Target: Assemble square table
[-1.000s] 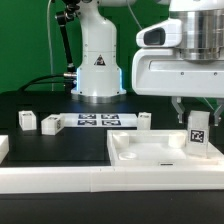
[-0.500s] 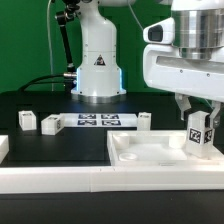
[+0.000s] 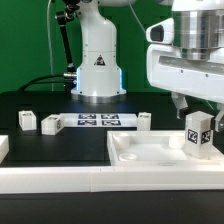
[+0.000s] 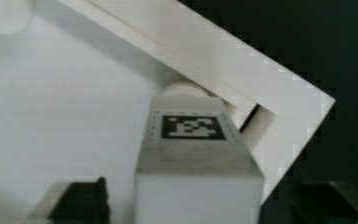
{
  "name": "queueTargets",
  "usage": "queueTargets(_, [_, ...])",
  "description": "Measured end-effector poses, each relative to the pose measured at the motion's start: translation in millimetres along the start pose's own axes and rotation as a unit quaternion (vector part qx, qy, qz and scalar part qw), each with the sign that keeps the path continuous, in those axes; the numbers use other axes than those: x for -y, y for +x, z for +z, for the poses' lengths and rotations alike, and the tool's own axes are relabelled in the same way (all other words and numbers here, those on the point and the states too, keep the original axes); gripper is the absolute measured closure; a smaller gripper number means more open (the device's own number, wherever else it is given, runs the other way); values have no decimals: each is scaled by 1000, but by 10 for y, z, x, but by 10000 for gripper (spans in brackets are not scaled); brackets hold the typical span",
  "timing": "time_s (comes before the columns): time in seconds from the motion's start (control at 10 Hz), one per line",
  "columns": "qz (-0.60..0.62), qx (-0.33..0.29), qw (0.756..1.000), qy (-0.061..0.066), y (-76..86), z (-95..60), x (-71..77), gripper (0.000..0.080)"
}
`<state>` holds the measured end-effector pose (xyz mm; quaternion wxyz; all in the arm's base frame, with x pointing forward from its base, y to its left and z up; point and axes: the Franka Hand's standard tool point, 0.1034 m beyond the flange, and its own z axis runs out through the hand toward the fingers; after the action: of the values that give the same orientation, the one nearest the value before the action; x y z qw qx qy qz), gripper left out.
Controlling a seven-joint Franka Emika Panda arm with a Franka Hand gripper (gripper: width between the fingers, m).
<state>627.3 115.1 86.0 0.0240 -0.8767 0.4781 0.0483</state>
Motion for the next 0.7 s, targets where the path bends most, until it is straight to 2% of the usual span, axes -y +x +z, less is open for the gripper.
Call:
queueTargets(0.1, [-14,1,1000,-2,-49,8,13,178])
queueTargets(0.2, [-73,0,997,-1,-78,10,29,158])
queueTargets(0.4, [-170,0,985,9,-44,4,41,151])
queueTargets(0.7, [-274,-1,962,8,-43,13,38,150])
